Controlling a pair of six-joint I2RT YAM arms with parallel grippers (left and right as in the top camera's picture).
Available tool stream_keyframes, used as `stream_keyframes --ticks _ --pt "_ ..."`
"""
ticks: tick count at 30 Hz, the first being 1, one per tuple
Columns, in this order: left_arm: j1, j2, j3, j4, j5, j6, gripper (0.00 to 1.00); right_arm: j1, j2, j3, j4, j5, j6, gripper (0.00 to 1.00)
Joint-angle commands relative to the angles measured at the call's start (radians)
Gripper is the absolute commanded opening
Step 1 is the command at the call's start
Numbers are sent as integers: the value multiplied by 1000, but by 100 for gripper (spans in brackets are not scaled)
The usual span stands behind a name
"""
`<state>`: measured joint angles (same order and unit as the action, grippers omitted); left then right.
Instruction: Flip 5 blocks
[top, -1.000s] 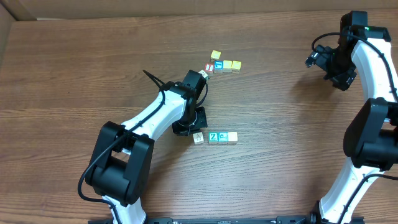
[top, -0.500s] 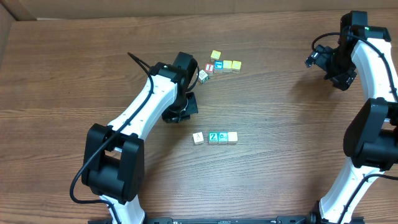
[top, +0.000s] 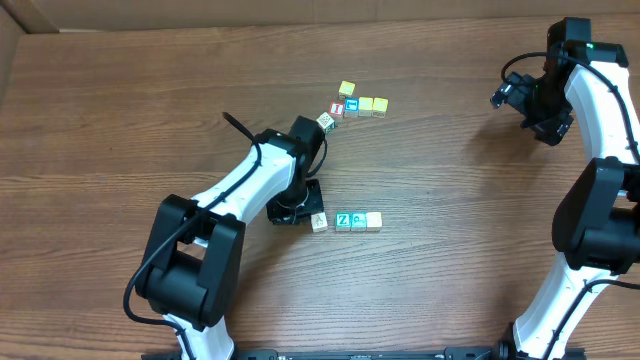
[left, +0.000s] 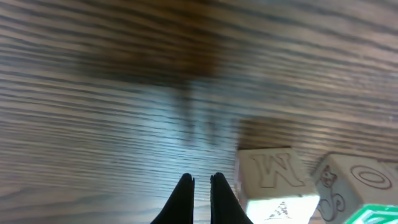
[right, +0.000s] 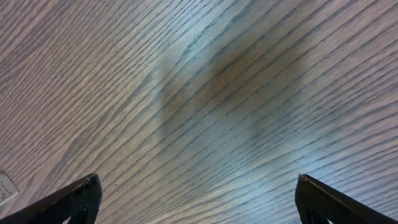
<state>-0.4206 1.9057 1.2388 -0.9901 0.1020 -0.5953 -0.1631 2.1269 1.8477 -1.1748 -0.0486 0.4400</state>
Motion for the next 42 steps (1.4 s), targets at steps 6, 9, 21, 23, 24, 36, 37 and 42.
stream_keyframes --ticks 6,9,21,23,24,36,37,42 --pt "-29 -4 -13 11 56 13 4 -1 -23 19 3 2 -6 100" --pt "-33 -4 -13 11 56 12 4 -1 -23 19 3 2 -6 100" --pt "-33 -4 -13 42 56 13 4 -1 -23 19 3 2 -6 100" --pt "-33 -4 -13 42 56 13 4 -1 -23 20 3 2 -6 100" --pt "-33 -4 -13 42 56 14 4 -1 -23 19 3 2 -7 100" --pt "-35 -4 -13 50 58 35 4 -1 -23 19 3 2 -7 100" --pt "-37 -4 -13 53 58 36 4 -1 -23 19 2 2 -6 100" --pt "-46 -4 -13 60 60 43 4 -1 -23 19 3 2 -6 100"
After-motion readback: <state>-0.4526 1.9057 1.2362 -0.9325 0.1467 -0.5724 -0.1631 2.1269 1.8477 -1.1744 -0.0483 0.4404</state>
